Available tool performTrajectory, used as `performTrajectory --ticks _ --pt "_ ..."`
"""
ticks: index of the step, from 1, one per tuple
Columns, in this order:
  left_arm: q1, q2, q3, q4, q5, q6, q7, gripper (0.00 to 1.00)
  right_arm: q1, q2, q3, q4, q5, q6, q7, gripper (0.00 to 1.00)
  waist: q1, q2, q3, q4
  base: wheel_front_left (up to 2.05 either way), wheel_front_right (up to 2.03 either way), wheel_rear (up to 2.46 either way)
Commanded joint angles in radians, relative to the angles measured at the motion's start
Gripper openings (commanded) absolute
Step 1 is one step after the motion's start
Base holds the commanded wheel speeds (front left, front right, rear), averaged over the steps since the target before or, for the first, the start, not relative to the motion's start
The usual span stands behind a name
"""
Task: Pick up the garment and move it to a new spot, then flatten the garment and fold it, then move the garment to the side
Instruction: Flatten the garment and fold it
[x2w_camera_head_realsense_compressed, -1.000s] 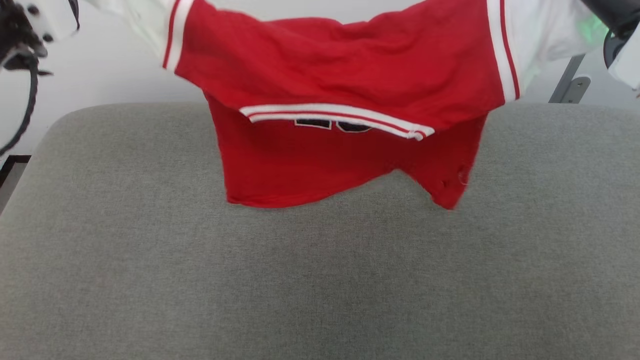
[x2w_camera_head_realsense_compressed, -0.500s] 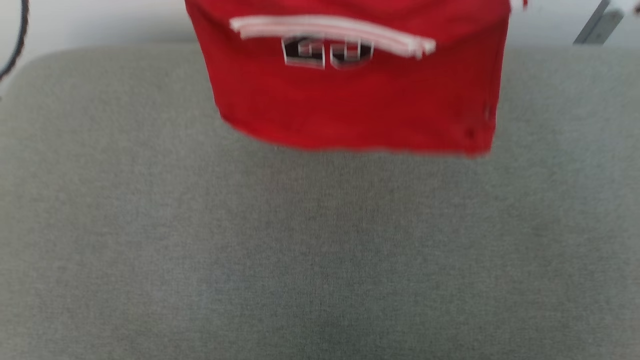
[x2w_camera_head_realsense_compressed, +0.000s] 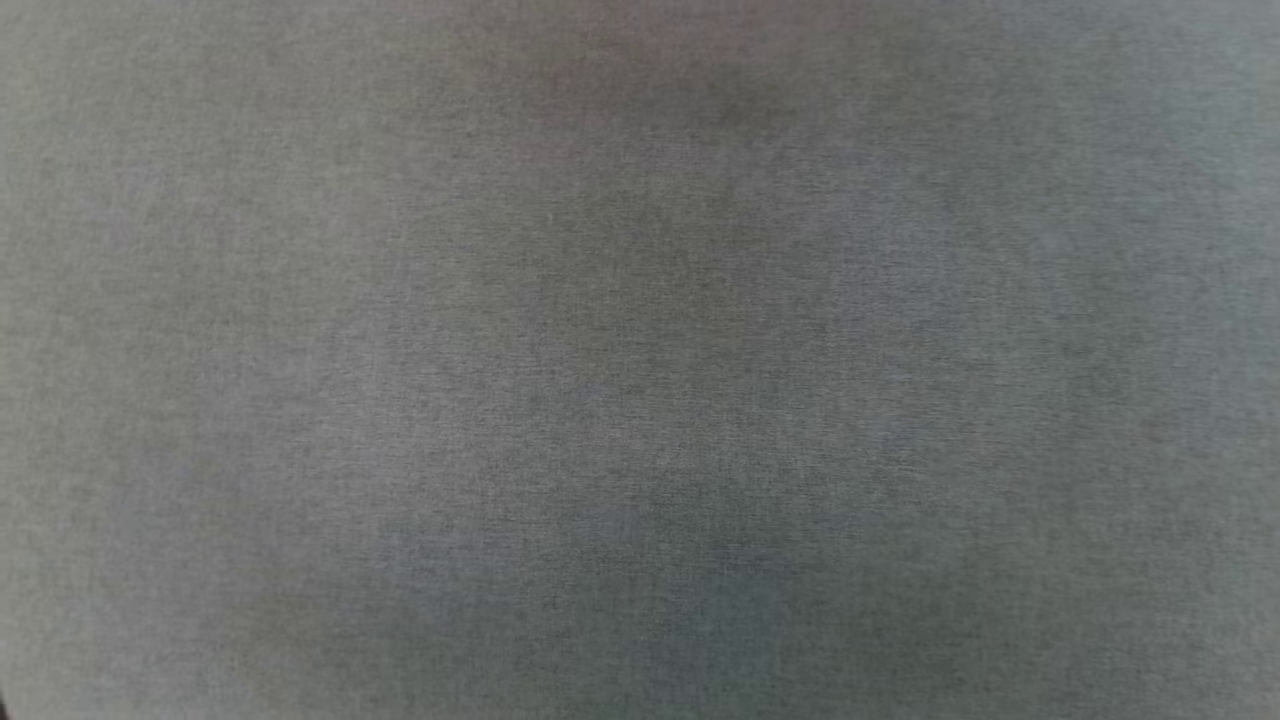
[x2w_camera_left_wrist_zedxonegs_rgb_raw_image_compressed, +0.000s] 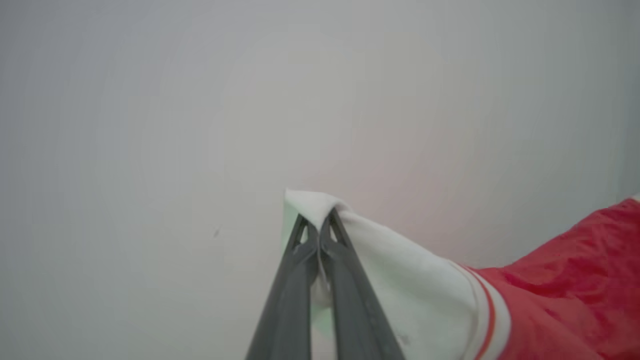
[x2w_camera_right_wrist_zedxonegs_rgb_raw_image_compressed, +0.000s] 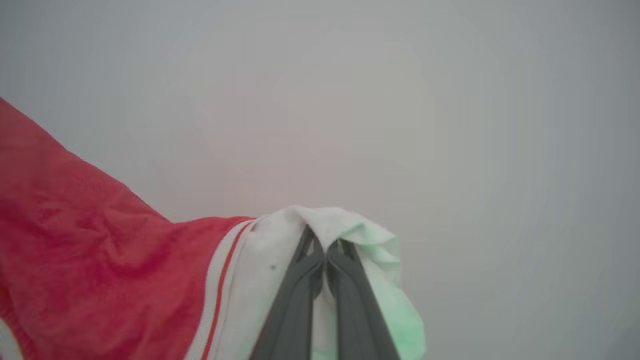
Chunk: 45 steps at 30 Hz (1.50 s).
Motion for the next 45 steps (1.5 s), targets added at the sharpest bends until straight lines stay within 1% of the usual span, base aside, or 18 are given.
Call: performTrajectory --ticks 1,5,6,7,8,12,14,17,19,23,26,28,31,36,40,43,45 --pt "0.050 -0.003 -0.003 0.028 -0.006 -0.010 -0.009 0.00 0.030 0.004 0.023 0.032 0.024 -0.001 0.007 0.00 0.0000 0.0000 0.007 0.006 0.00 0.00 0.00" --pt "0.150 -0.030 -0.022 0.101 -0.039 -0.030 -0.002 0.00 0.101 0.004 0.104 0.081 0.121 -0.001 0.047 0.00 0.0000 0.0000 0.009 0.009 0.00 0.00 0.00" --pt "0.150 -0.030 -0.022 0.101 -0.039 -0.030 -0.002 0.00 0.101 0.004 0.104 0.081 0.121 -0.001 0.047 0.00 0.0000 0.0000 0.009 0.009 0.00 0.00 0.00" --pt "0.204 -0.039 -0.035 0.138 -0.052 -0.037 0.030 0.00 0.147 0.000 0.140 0.088 0.187 -0.001 0.090 0.00 0.0000 0.0000 0.005 0.012 0.00 0.00 0.00" --pt "0.204 -0.039 -0.035 0.138 -0.052 -0.037 0.030 0.00 0.147 0.000 0.140 0.088 0.187 -0.001 0.090 0.00 0.0000 0.0000 0.005 0.012 0.00 0.00 0.00" --pt "0.287 -0.060 -0.061 0.174 -0.106 -0.046 0.149 0.00 0.223 -0.038 0.218 0.055 0.307 -0.001 0.195 0.00 0.0000 0.0000 -0.009 0.016 0.00 0.00 0.00" --pt "0.333 -0.060 -0.061 0.189 -0.141 -0.049 0.232 0.00 0.262 -0.065 0.246 0.032 0.371 -0.001 0.254 0.00 0.0000 0.0000 -0.021 0.017 0.00 0.00 0.00" --pt "0.395 -0.049 -0.073 0.171 -0.189 -0.053 0.344 0.00 0.316 -0.106 0.276 -0.013 0.446 -0.001 0.333 0.00 0.0000 0.0000 -0.044 0.019 0.00 0.00 0.00" --pt "0.437 -0.032 -0.081 0.144 -0.217 -0.053 0.406 0.00 0.361 -0.129 0.288 -0.054 0.512 -0.001 0.385 0.00 0.0000 0.0000 -0.062 0.021 0.00 0.00 0.00" --pt "0.542 0.016 -0.087 0.061 -0.268 -0.054 0.496 0.00 0.463 -0.186 0.291 -0.141 0.621 -0.001 0.471 0.00 0.0000 0.0000 -0.104 0.025 0.00 0.00 0.00" --pt "0.627 0.062 -0.097 -0.033 -0.289 -0.024 0.538 0.00 0.547 -0.220 0.275 -0.199 0.684 -0.001 0.515 0.00 0.0000 0.0000 -0.133 0.029 0.00 0.00 0.00" --pt "0.684 0.101 -0.099 -0.115 -0.303 0.007 0.557 0.00 0.604 -0.243 0.256 -0.232 0.721 -0.001 0.538 0.00 0.0000 0.0000 -0.152 0.034 0.00 0.00 0.00" --pt "0.783 0.168 -0.107 -0.272 -0.330 0.081 0.588 0.00 0.688 -0.275 0.238 -0.285 0.753 -0.001 0.578 0.00 0.0000 0.0000 -0.179 0.038 0.00 0.00 0.00" --pt "0.949 0.300 -0.108 -0.591 -0.384 0.238 0.621 0.00 0.828 -0.319 0.202 -0.377 0.792 -0.001 0.650 0.00 0.0000 0.0000 -0.211 0.044 0.00 0.00 0.00" --pt "1.073 0.399 -0.117 -0.814 -0.433 0.358 0.643 0.00 0.940 -0.354 0.176 -0.450 0.812 -0.001 0.723 0.00 0.0000 0.0000 -0.227 0.048 0.00 0.00 0.00" --pt "1.151 0.459 -0.125 -0.946 -0.476 0.435 0.655 0.00 1.021 -0.383 0.155 -0.506 0.820 -0.001 0.787 0.00 0.0000 0.0000 -0.231 0.049 0.00 0.00 0.00" --pt "1.196 0.488 -0.130 -1.015 -0.496 0.475 0.655 0.00 1.077 -0.404 0.133 -0.540 0.821 -0.001 0.824 0.00 0.0000 0.0000 -0.230 0.052 0.00 0.00 0.00"
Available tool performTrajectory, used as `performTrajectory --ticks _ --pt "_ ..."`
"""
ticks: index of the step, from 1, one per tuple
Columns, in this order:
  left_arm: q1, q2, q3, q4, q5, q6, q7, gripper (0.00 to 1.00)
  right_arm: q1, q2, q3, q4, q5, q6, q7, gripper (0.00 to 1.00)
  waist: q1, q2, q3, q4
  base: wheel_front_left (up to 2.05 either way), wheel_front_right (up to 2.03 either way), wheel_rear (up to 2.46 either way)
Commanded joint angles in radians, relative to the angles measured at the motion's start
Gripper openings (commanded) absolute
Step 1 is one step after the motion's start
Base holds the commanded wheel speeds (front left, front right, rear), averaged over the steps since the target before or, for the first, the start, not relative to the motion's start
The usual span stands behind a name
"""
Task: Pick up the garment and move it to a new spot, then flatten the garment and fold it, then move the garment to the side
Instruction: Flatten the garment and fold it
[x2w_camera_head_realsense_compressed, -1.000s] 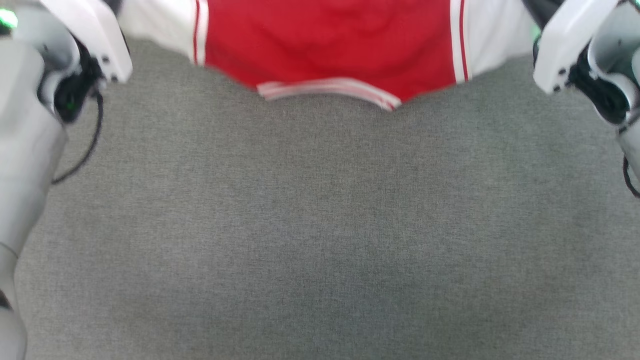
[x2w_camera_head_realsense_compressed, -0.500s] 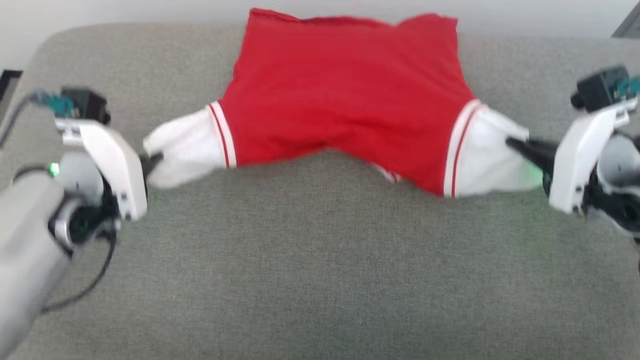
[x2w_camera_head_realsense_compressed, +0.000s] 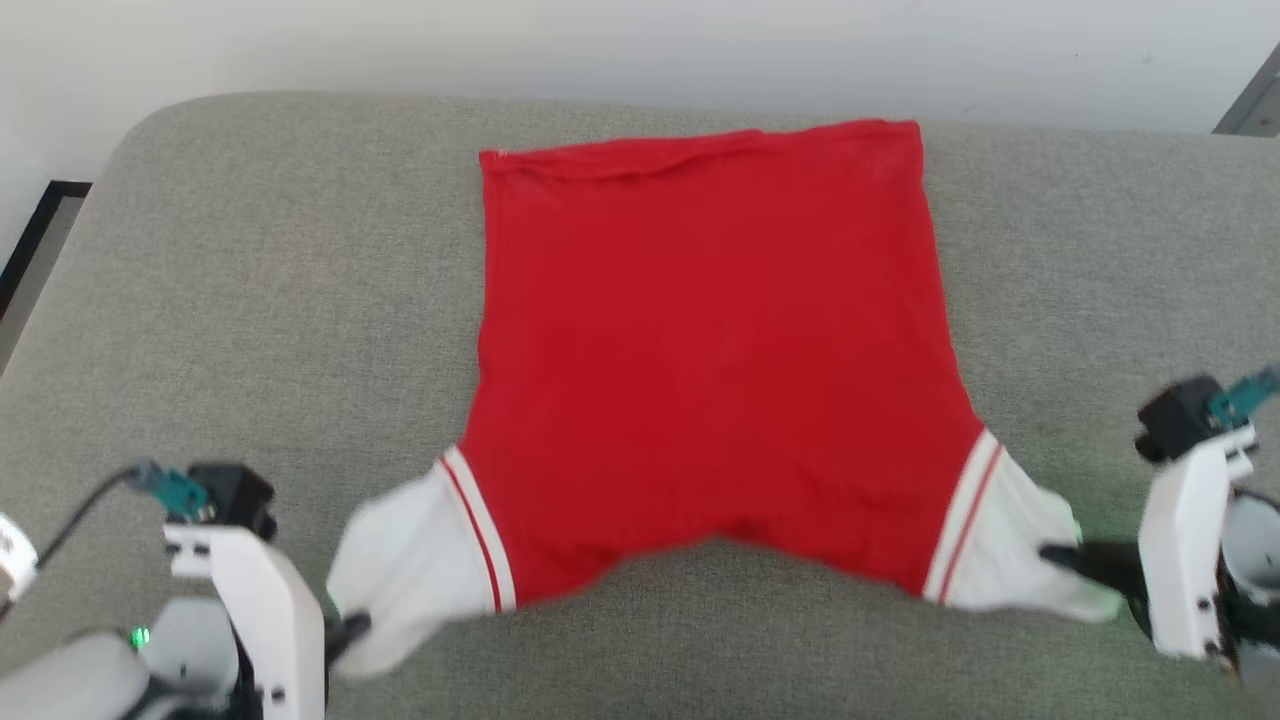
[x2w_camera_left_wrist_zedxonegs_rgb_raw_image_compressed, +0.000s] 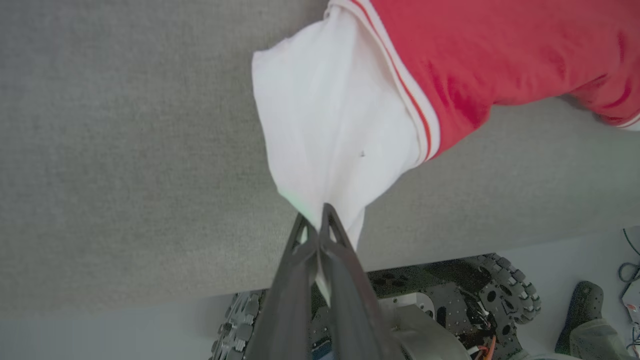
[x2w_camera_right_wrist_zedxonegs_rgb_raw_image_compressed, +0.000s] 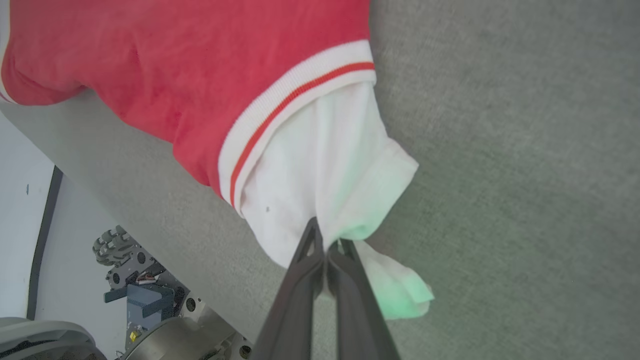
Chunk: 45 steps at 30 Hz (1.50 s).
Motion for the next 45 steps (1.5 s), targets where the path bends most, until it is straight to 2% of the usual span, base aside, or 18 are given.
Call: performTrajectory --ticks 1,7,11,14,15,16,17,18,22,30,35,40,43,45 --pt "0.046 0.026 -0.004 -0.055 -0.019 0.036 -0.002 0.00 0.064 -0.017 -0.026 -0.032 0.010 -0.001 0.039 0.00 0.0000 0.0000 0.002 0.003 0.00 0.00 0.00" --pt "0.133 0.063 -0.030 -0.146 -0.056 0.097 -0.002 0.00 0.239 -0.023 -0.134 -0.119 -0.018 -0.001 0.118 0.00 0.0000 0.0000 0.023 0.011 0.00 0.00 0.00" --pt "0.150 0.056 -0.032 -0.143 -0.060 0.103 -0.017 0.00 0.303 0.016 -0.191 -0.153 -0.062 -0.001 0.121 0.00 0.0000 0.0000 0.040 0.015 0.00 0.00 0.00" --pt "0.137 0.035 -0.028 -0.119 -0.046 0.085 -0.030 0.00 0.327 0.068 -0.236 -0.159 -0.157 -0.001 0.092 0.00 0.0000 0.0000 0.057 0.016 0.00 0.00 0.00" --pt "0.128 0.026 -0.026 -0.110 -0.041 0.074 -0.037 0.00 0.327 0.089 -0.244 -0.161 -0.190 -0.001 0.081 0.36 0.0000 0.0000 0.063 0.016 0.00 0.00 0.00" --pt "0.118 0.016 -0.023 -0.097 -0.033 0.064 -0.042 0.00 0.328 0.112 -0.253 -0.153 -0.214 -0.001 0.075 0.49 0.0000 0.0000 0.067 0.016 0.00 0.00 0.00" --pt "0.109 0.006 -0.021 -0.084 -0.026 0.053 -0.048 0.00 0.328 0.129 -0.261 -0.145 -0.242 -0.001 0.070 0.95 0.0000 0.0000 0.070 0.016 0.00 0.00 0.00" --pt "0.096 -0.017 -0.017 -0.059 -0.023 0.031 -0.058 0.00 0.322 0.164 -0.271 -0.137 -0.284 -0.001 0.068 1.00 0.0000 0.0000 0.075 0.015 0.00 0.00 0.00" --pt "0.074 -0.045 -0.005 -0.019 -0.008 -0.005 -0.084 0.00 0.312 0.187 -0.307 -0.161 -0.353 -0.003 0.088 1.00 0.0000 0.0000 0.084 0.009 0.00 0.00 0.00" --pt "0.057 -0.053 0.021 -0.003 0.006 -0.037 -0.128 0.00 0.303 0.248 -0.469 -0.393 -0.413 -0.001 0.127 1.00 0.0000 0.0000 0.114 0.007 0.00 0.00 0.00" --pt "0.023 -0.069 0.030 0.001 0.030 -0.060 -0.137 0.00 0.211 0.311 -0.573 -0.473 -0.493 -0.001 0.118 1.00 0.0000 0.0000 0.153 0.028 0.00 0.00 0.00" --pt "-0.030 -0.103 0.025 0.020 0.057 -0.082 -0.119 0.00 0.040 0.349 -0.593 -0.419 -0.602 -0.001 0.054 1.00 0.0000 0.0000 0.197 0.066 0.00 0.00 0.00" --pt "-0.065 -0.130 0.019 0.030 0.077 -0.101 -0.110 0.00 -0.070 0.371 -0.582 -0.322 -0.649 -0.001 0.019 1.00 0.0000 0.0000 0.223 0.090 0.00 0.00 0.00" --pt "-0.085 -0.148 0.017 0.038 0.089 -0.112 -0.104 0.00 -0.148 0.362 -0.566 -0.248 -0.667 -0.001 0.005 1.00 0.0000 0.0000 0.241 0.109 0.00 0.00 0.00"
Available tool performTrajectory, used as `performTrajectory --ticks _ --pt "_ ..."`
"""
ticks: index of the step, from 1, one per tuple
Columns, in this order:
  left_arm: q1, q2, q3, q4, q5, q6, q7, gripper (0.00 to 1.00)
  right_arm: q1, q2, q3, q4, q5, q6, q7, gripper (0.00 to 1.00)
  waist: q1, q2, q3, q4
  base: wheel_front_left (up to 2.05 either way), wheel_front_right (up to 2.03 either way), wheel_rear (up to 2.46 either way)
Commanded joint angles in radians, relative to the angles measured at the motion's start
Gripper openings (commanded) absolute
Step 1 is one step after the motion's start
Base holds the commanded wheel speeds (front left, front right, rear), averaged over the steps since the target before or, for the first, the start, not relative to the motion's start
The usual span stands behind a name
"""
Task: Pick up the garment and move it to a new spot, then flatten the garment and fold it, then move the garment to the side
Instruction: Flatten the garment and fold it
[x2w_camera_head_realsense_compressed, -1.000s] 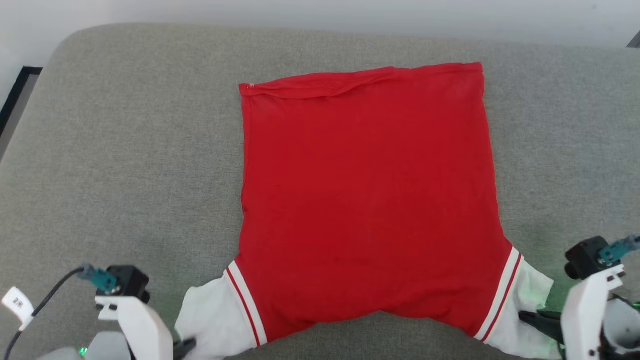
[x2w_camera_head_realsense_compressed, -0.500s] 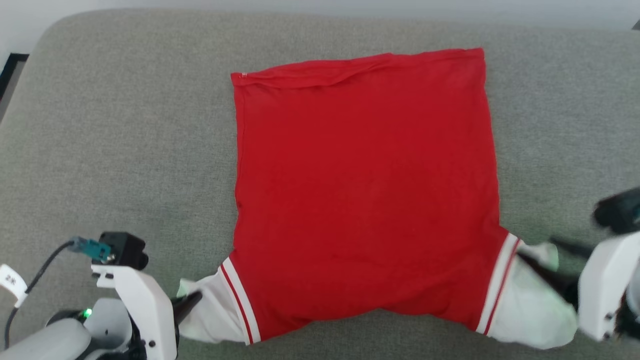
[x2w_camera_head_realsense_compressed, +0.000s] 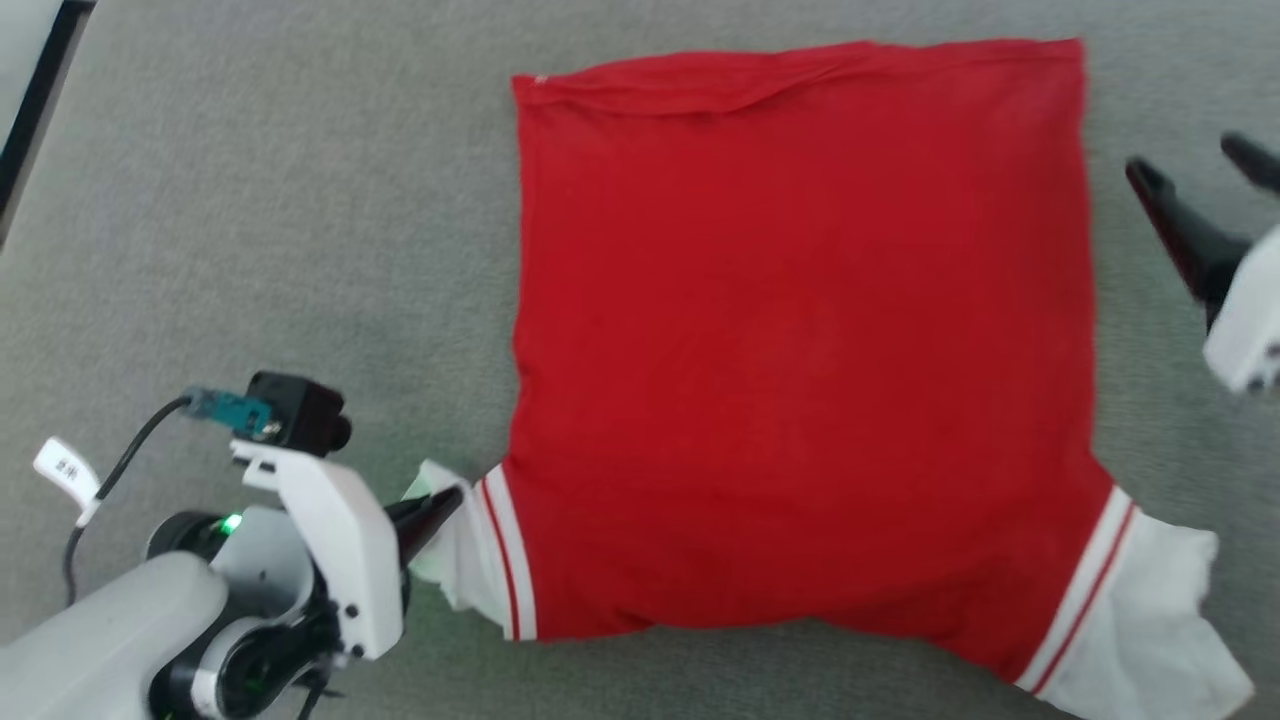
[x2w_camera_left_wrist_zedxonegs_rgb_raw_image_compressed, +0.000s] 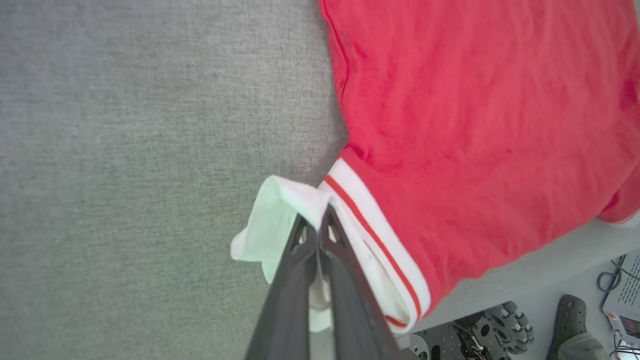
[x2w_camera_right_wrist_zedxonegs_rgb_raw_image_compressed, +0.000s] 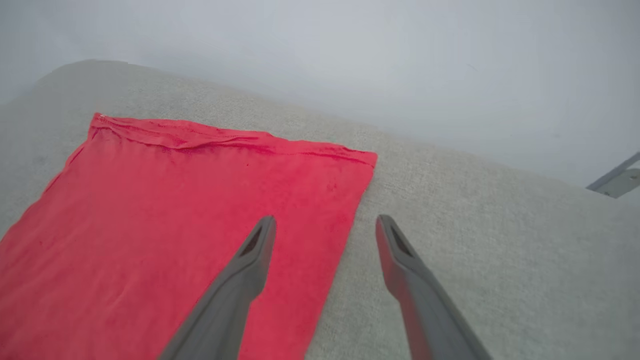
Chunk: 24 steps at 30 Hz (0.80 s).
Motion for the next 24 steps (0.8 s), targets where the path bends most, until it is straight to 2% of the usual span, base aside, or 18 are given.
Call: performTrajectory --ticks 1,12,17,23,24 --pt "-0.025 -0.017 0.000 0.009 0.019 -0.011 0.006 0.00 -0.063 -0.007 -0.001 0.070 -0.014 -0.001 -0.010 1.00 0.0000 0.0000 0.032 0.034 0.00 0.00 0.00" --pt "-0.099 -0.112 -0.018 0.071 0.045 -0.073 0.015 0.00 -0.353 -0.031 0.017 0.534 -0.087 0.000 0.004 1.00 0.0000 0.0000 0.100 0.136 0.00 0.00 0.00" --pt "-0.115 -0.147 -0.026 0.101 0.047 -0.098 0.014 0.00 -0.424 -0.025 0.034 0.726 -0.123 0.000 0.099 1.00 0.0000 0.0000 0.119 0.174 0.00 0.00 0.00" --pt "-0.120 -0.174 -0.030 0.137 0.040 -0.120 0.011 0.00 -0.387 0.004 0.041 0.927 -0.142 0.000 0.254 1.00 0.0000 0.0000 0.127 0.195 0.00 0.00 0.00" --pt "-0.121 -0.179 -0.030 0.142 0.038 -0.124 0.011 0.00 -0.377 0.007 0.056 0.936 -0.146 0.000 0.273 0.58 0.0000 0.0000 0.127 0.196 0.00 0.00 0.00"
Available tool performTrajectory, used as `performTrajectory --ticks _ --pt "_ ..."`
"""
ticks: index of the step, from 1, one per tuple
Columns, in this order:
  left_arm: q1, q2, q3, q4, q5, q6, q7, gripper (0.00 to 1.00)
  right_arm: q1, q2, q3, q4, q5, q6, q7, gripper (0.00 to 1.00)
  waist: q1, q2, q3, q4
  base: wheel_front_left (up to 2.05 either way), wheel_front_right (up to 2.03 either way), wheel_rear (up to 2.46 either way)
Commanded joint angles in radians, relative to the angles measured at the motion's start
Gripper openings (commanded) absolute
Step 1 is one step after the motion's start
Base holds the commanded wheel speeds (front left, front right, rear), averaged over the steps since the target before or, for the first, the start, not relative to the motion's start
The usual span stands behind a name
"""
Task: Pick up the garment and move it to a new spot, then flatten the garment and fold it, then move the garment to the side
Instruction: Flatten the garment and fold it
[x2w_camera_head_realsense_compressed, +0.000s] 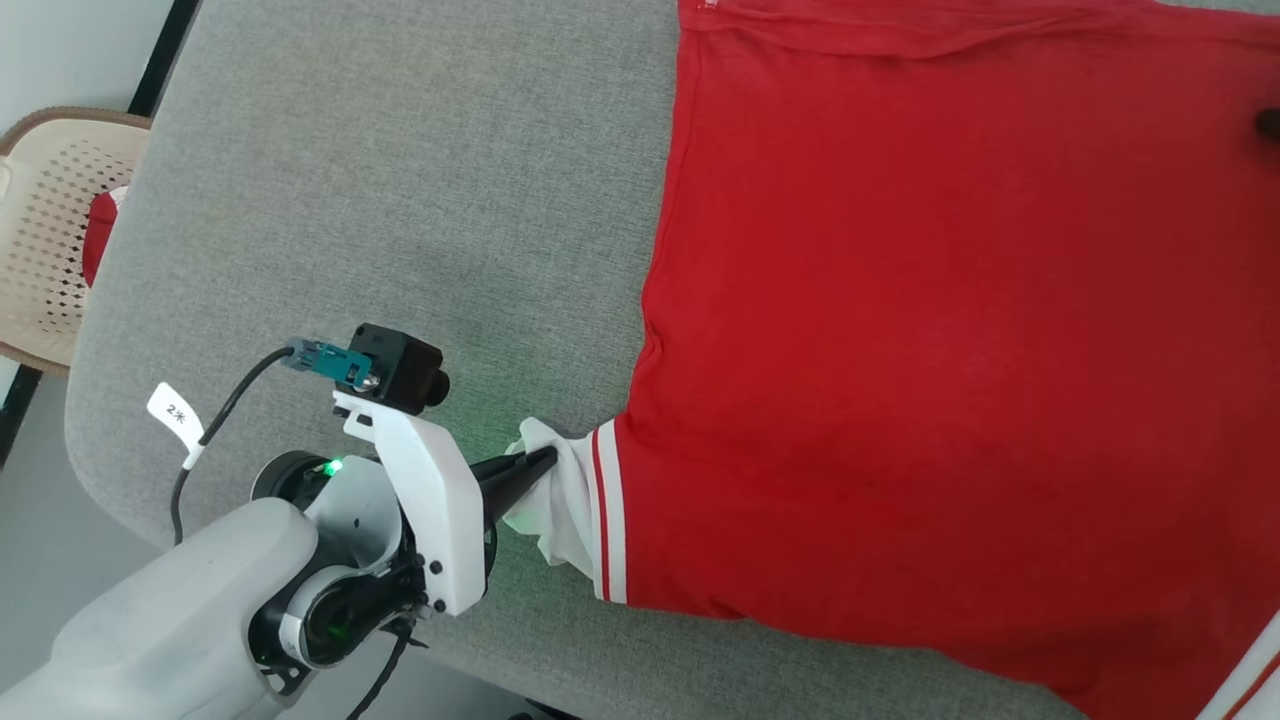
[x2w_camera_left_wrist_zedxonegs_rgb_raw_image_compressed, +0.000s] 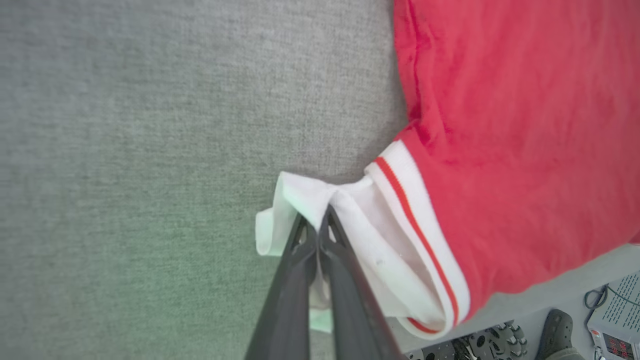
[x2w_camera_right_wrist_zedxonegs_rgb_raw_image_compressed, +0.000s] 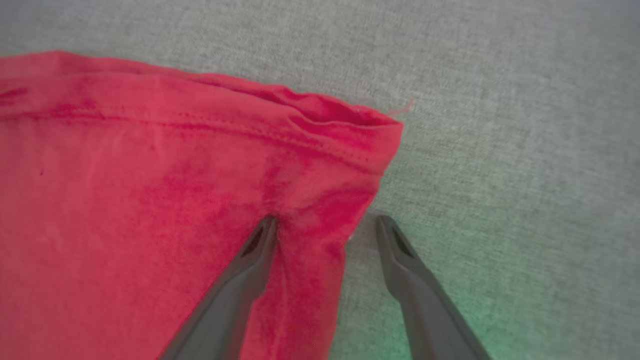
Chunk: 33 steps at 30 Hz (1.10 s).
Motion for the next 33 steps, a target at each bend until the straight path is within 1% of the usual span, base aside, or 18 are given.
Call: performTrajectory --ticks 1,4,6,9,14,18,22,27,28,30,33 --pt "-0.014 -0.005 0.002 0.004 -0.005 -0.004 -0.006 0.00 0.135 0.036 0.028 0.096 -0.002 0.000 0.055 0.00 0.0000 -0.0001 0.001 0.000 0.00 0.00 0.00" --pt "-0.013 -0.008 0.006 0.018 -0.008 -0.009 -0.009 0.00 0.106 0.008 0.034 0.061 0.013 0.000 0.006 0.00 0.0000 -0.0001 -0.003 -0.005 0.00 0.00 0.00" --pt "-0.005 0.003 0.009 0.026 -0.012 -0.010 -0.011 0.00 0.094 -0.004 0.056 0.032 0.032 0.000 0.005 0.00 0.0000 -0.0001 -0.013 -0.017 0.00 0.00 0.00" --pt "0.010 0.019 0.019 0.028 -0.019 -0.002 -0.019 0.00 0.092 -0.023 0.097 -0.035 0.093 0.000 0.016 0.00 0.0000 -0.0001 -0.032 -0.045 0.00 0.00 0.00" --pt "0.034 0.064 0.038 0.012 -0.035 0.017 -0.030 0.00 0.143 -0.074 0.160 -0.183 0.197 0.000 0.033 0.00 0.0000 -0.0001 -0.065 -0.107 0.00 0.00 0.00" --pt "0.057 0.102 0.050 -0.009 -0.040 0.039 -0.035 0.00 0.220 -0.098 0.191 -0.316 0.281 0.000 0.040 0.00 0.0000 -0.0001 -0.092 -0.162 0.00 0.00 0.00" --pt "0.074 0.135 0.055 -0.038 -0.048 0.063 -0.030 0.00 0.318 -0.110 0.193 -0.440 0.347 0.000 0.062 0.00 0.0000 -0.0001 -0.118 -0.212 0.00 0.00 0.00" --pt "0.092 0.166 0.062 -0.072 -0.058 0.091 -0.025 0.00 0.473 -0.095 0.162 -0.586 0.409 0.000 0.116 0.00 0.0000 -0.0001 -0.146 -0.258 0.00 0.00 0.00" --pt "0.092 0.166 0.062 -0.072 -0.058 0.091 -0.025 0.00 0.473 -0.095 0.162 -0.586 0.409 0.000 0.116 0.00 0.0000 -0.0001 -0.146 -0.258 0.00 0.00 0.00" --pt "0.100 0.178 0.064 -0.084 -0.060 0.101 -0.025 0.00 0.537 -0.093 0.138 -0.643 0.416 0.000 0.134 0.00 0.0000 -0.0001 -0.154 -0.272 0.00 0.00 0.00" --pt "0.104 0.189 0.066 -0.099 -0.065 0.113 -0.020 0.00 0.632 -0.069 0.087 -0.705 0.426 0.000 0.161 0.00 0.0000 -0.0001 -0.161 -0.285 0.00 0.00 0.00"
